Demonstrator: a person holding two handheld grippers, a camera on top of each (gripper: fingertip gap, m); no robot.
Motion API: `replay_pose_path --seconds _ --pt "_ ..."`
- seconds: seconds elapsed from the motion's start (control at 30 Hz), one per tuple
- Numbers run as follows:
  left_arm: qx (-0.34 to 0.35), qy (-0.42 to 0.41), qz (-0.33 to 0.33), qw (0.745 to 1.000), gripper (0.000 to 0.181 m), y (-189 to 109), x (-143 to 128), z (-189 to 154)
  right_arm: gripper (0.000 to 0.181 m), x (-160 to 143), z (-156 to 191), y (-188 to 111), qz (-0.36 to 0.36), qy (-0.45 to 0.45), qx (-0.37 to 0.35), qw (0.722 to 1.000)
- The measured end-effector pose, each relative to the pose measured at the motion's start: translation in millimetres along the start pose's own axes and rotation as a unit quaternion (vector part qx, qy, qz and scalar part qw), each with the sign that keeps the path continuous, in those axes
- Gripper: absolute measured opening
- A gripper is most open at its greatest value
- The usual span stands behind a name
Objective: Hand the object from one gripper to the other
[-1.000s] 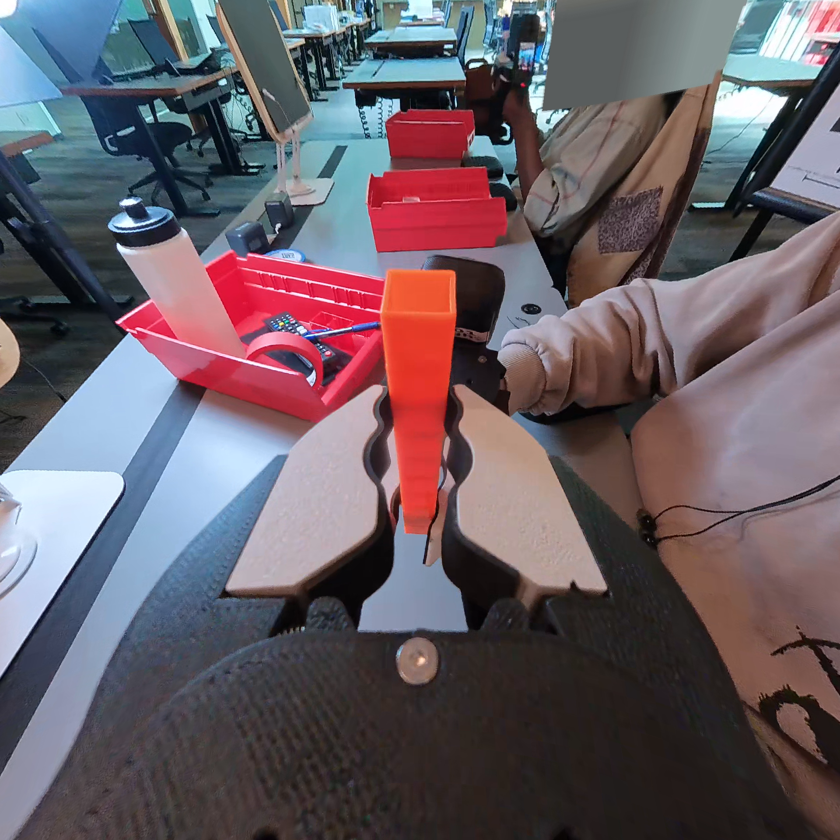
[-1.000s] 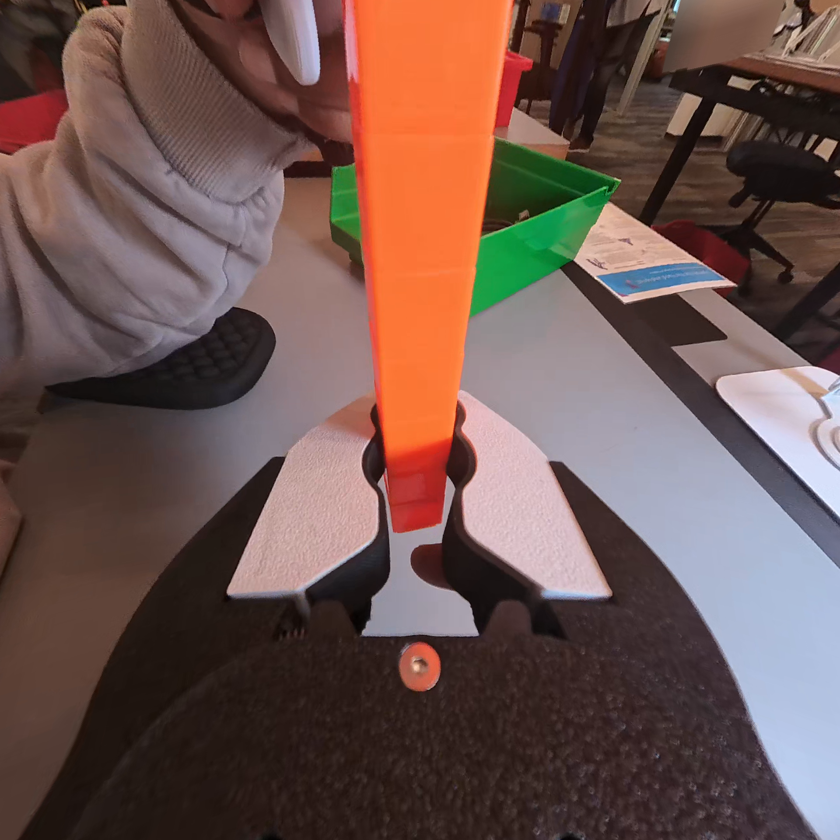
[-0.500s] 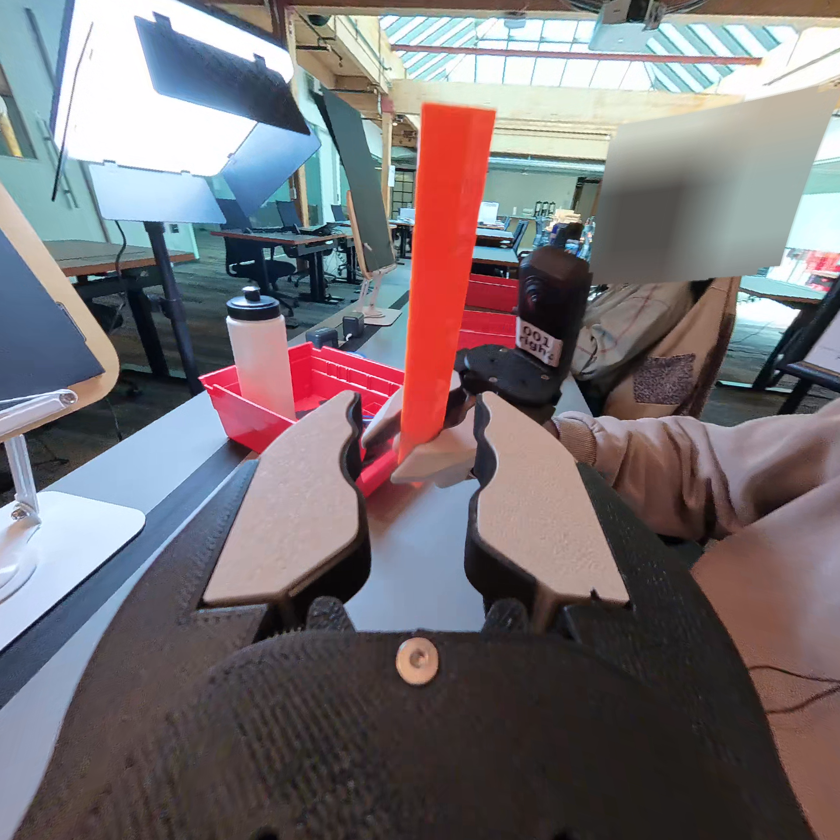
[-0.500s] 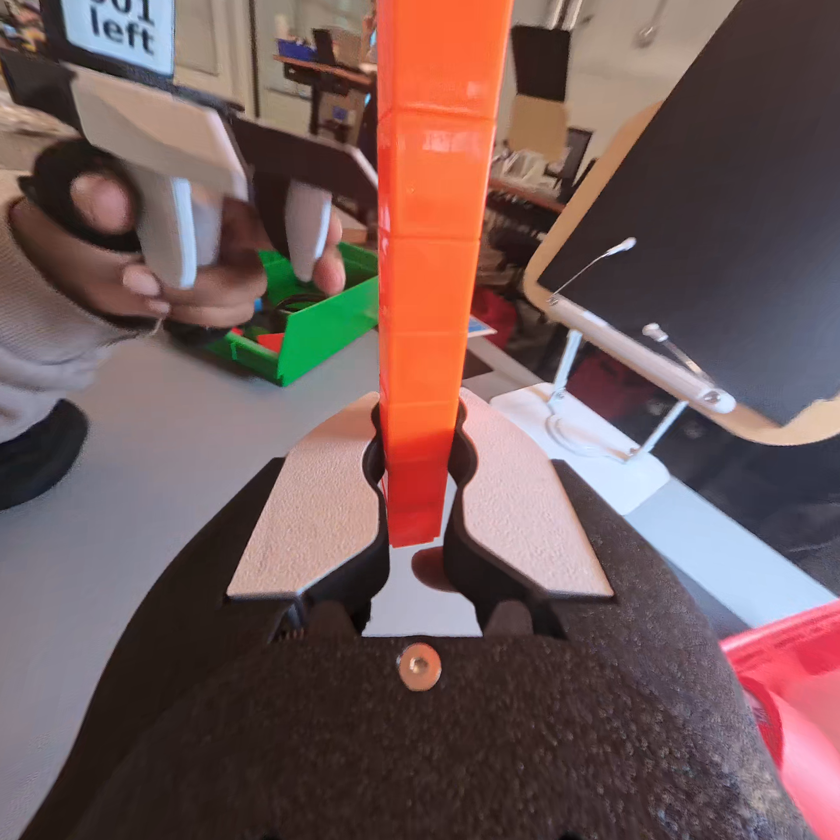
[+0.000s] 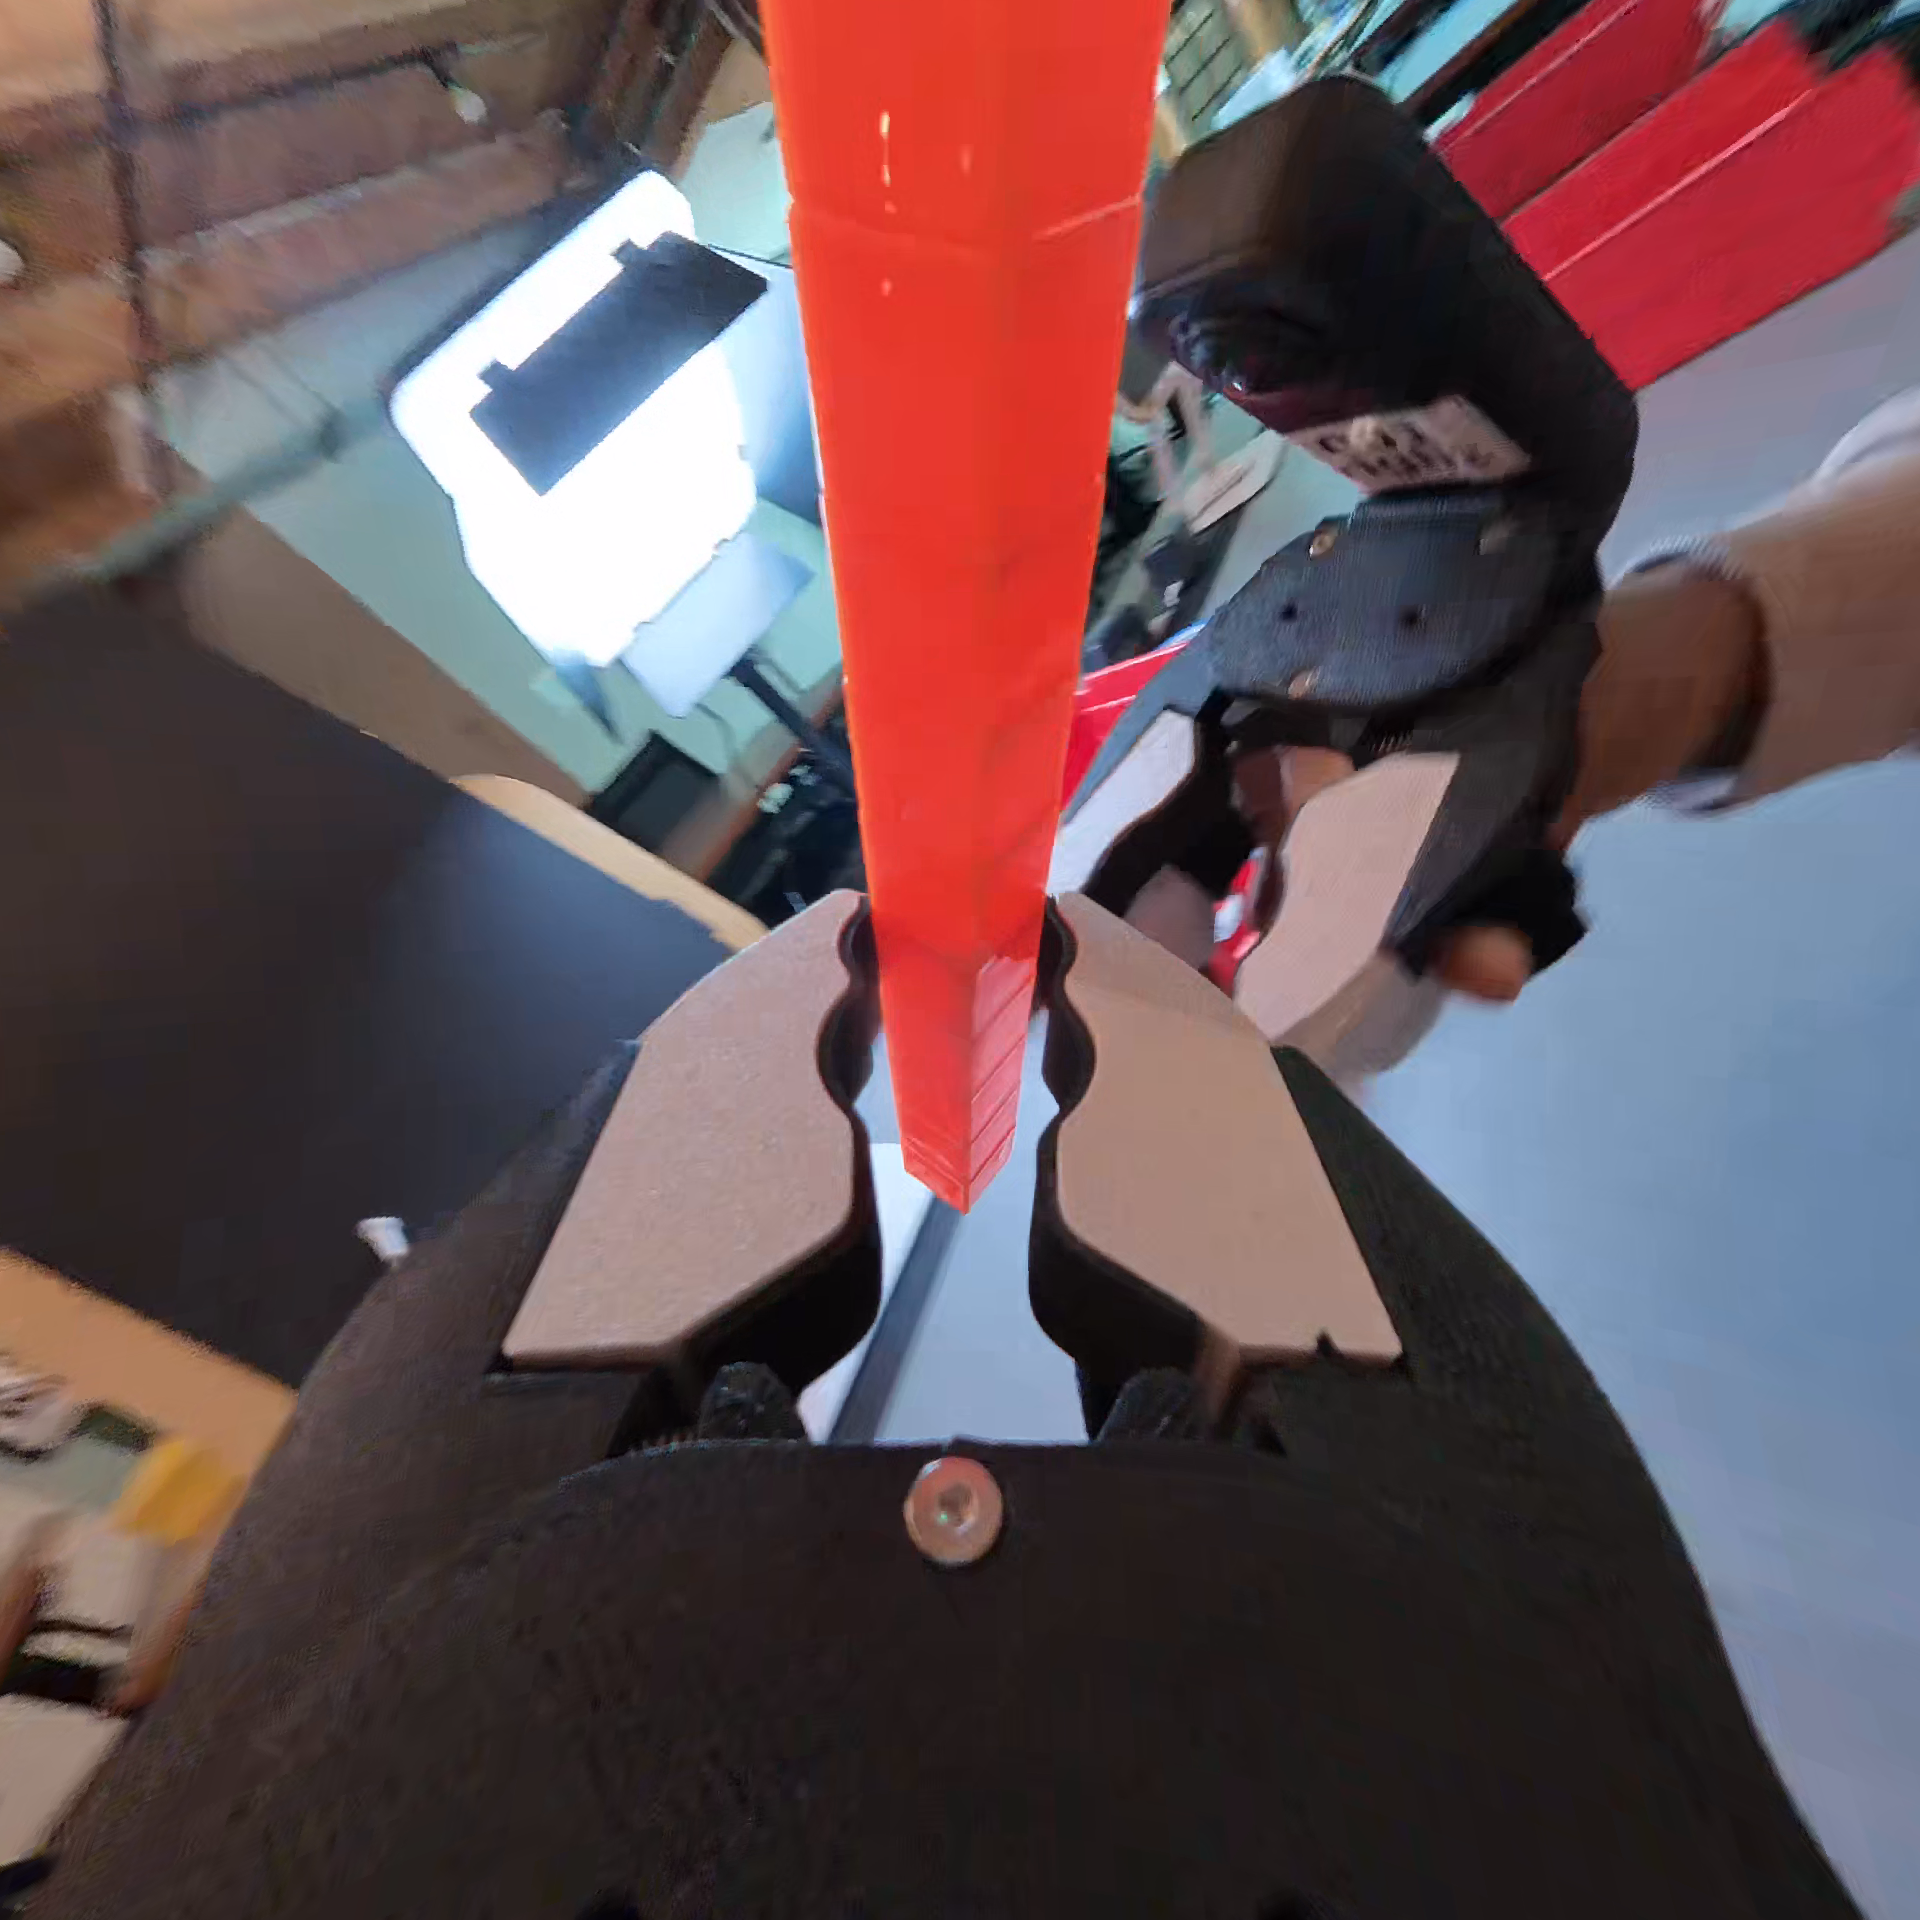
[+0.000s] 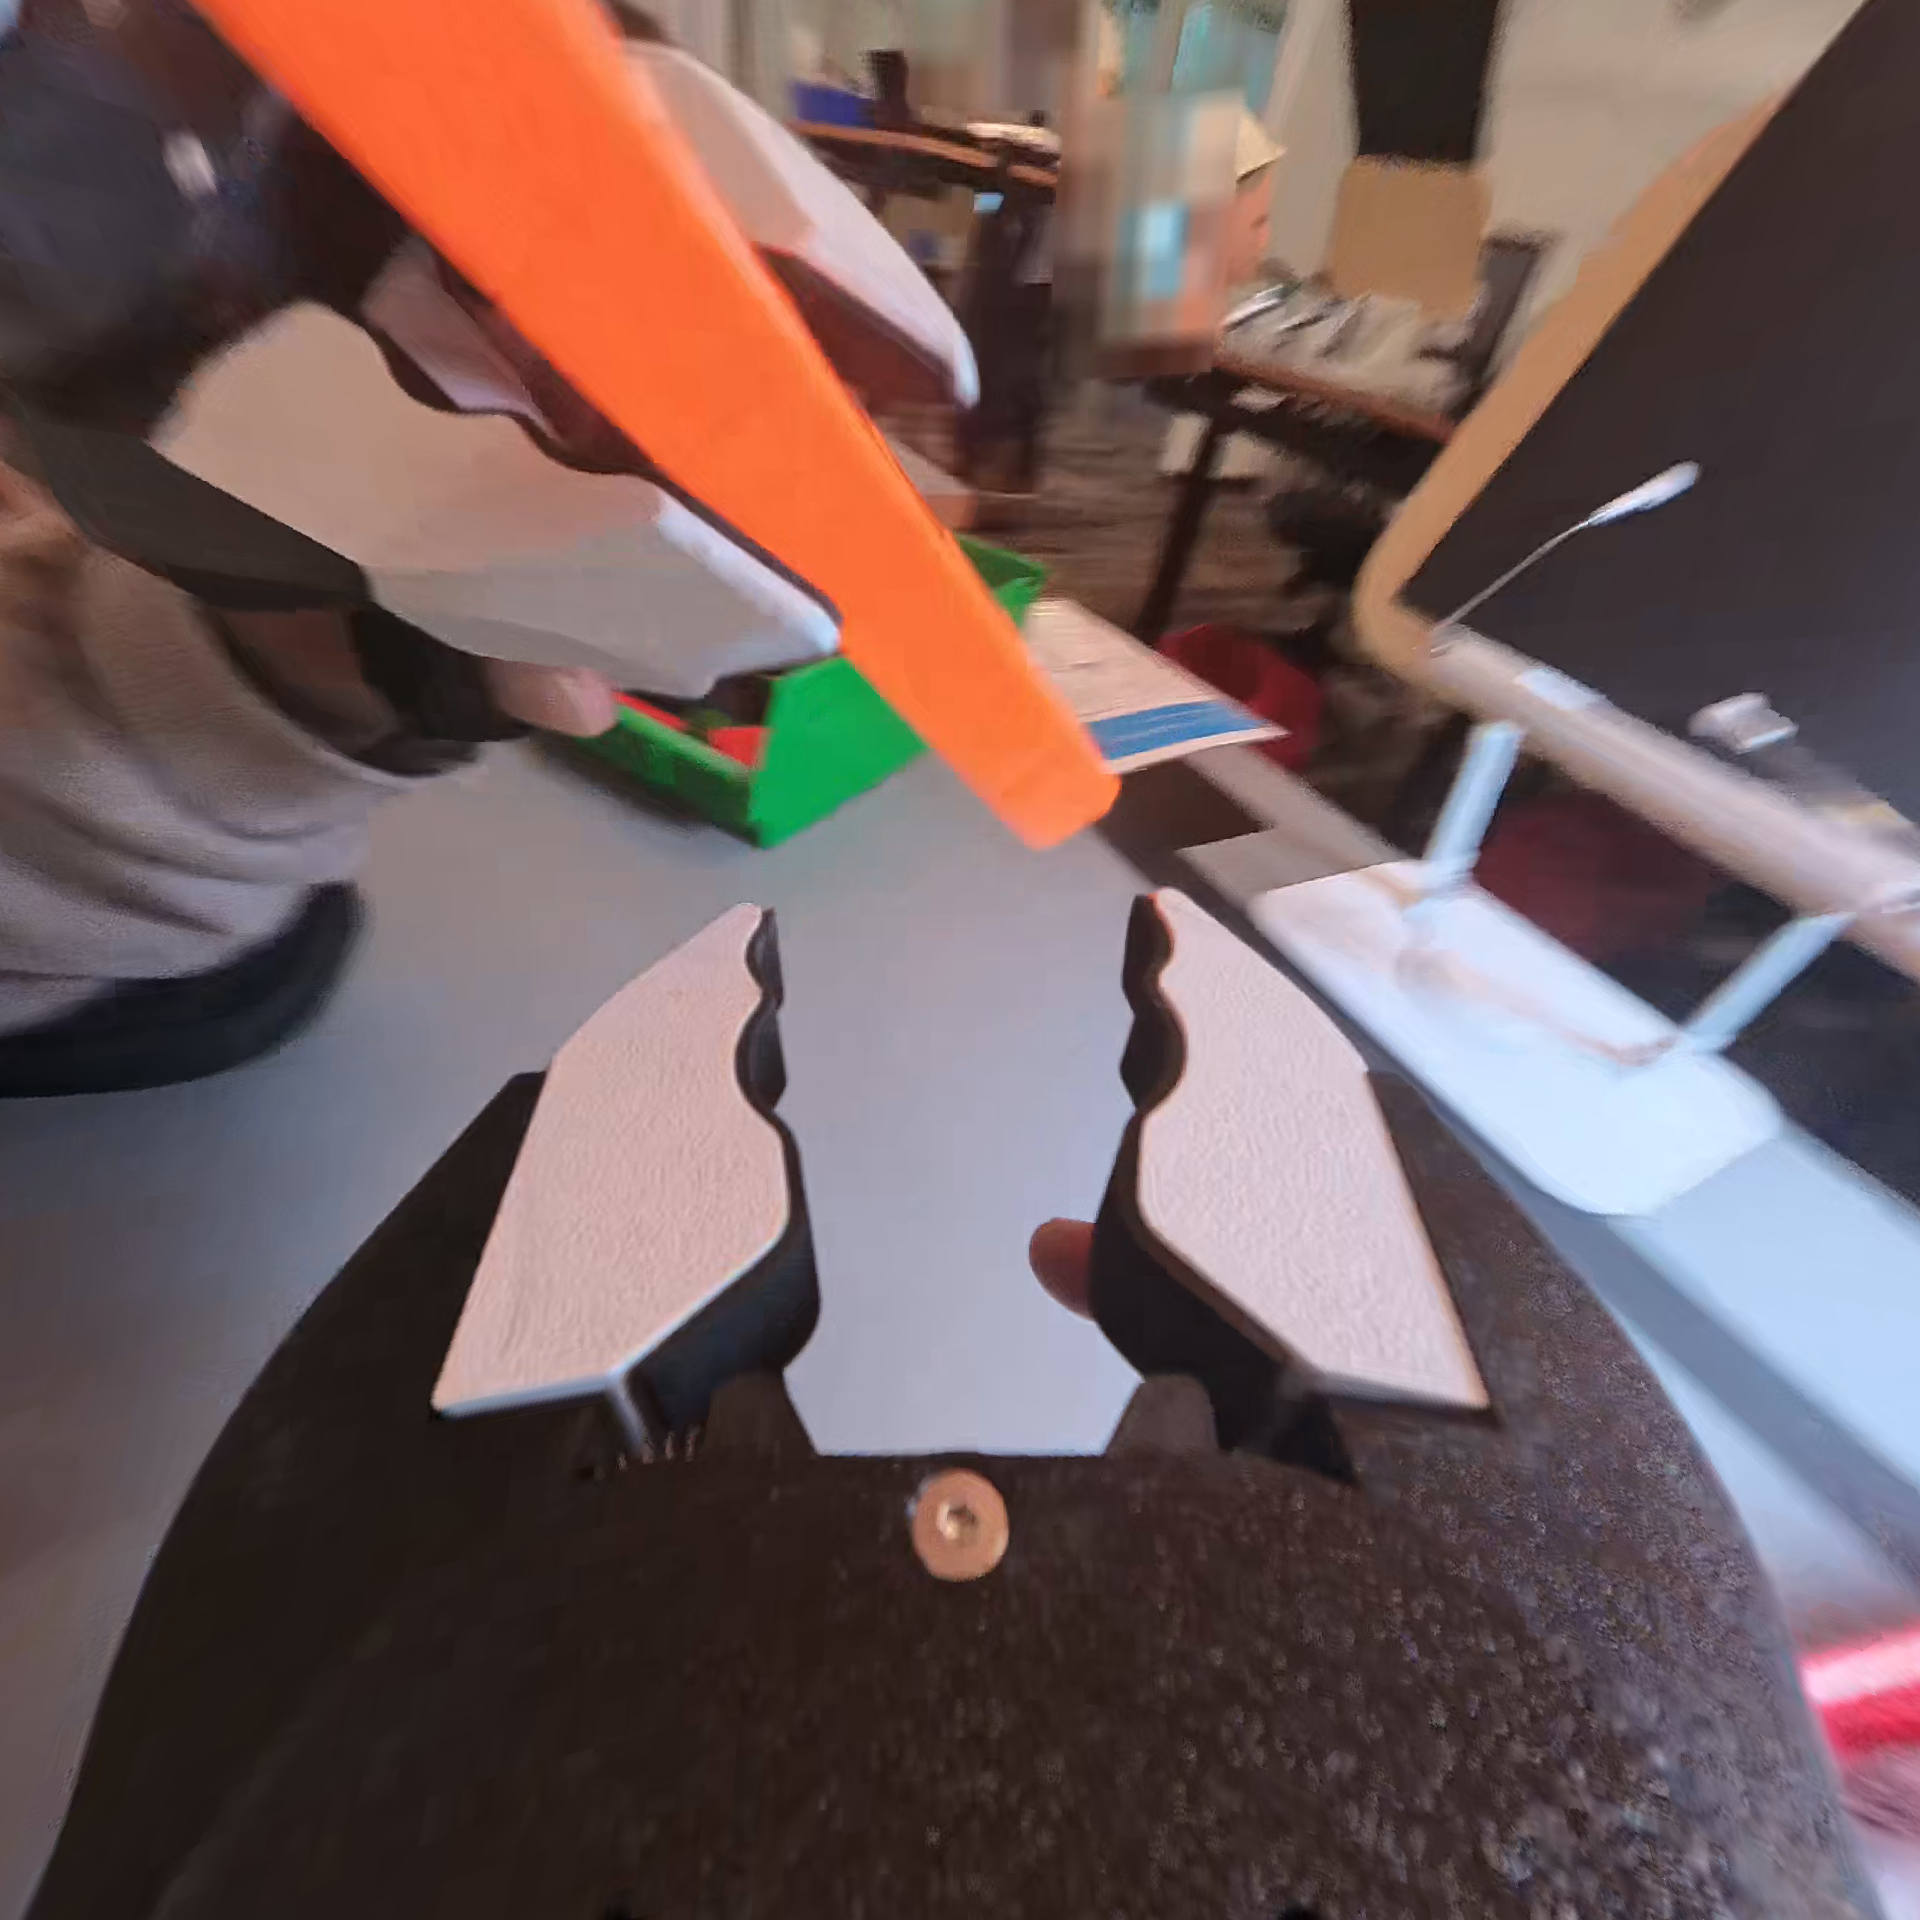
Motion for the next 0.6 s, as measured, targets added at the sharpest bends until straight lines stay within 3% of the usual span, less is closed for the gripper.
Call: replay_pose_path --seconds 0.07,0.13,0.2,0.27,0.37,0.5,0.6 --pt "0.047 0.089 0.007 0.995 0.030 -7.8 -3.0 8.3 0.064 1.8 7.9 -11.3 0.005 0.130 0.127 0.983" --pt "0.084 0.183 0.053 0.978 0.030 -10.3 -13.9 13.3 0.061 15.3 12.3 -29.9 -0.023 0.247 0.249 0.936" --pt "0.098 0.274 0.100 0.951 0.030 -8.8 -27.2 11.5 0.060 29.7 8.5 -45.0 -0.058 0.308 0.307 0.899" --pt "0.101 0.341 0.120 0.927 0.030 -4.8 -36.6 4.4 0.058 36.8 6.7 -51.1 -0.069 0.342 0.327 0.878" --pt "0.099 0.408 0.105 0.901 0.030 3.0 -38.6 -12.6 0.061 18.2 12.4 -39.3 -0.002 0.357 0.313 0.880" --pt "0.097 0.450 0.082 0.884 0.032 11.0 -32.5 -32.0 0.062 -10.9 37.7 -23.4 0.081 0.366 0.350 0.859" --pt "0.100 0.474 0.070 0.872 0.031 13.3 -27.2 -40.3 0.049 -21.5 61.1 -18.4 0.115 0.362 0.397 0.836"
Point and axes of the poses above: each gripper's, where its closed fingertips meet, y out along the fingers, x out of its top, z = x × y across the jaws, the point moved 2 cm from there along -y, back along the fingers, and after that the axes turned 13 degrees about y, right-handed, at the moved point
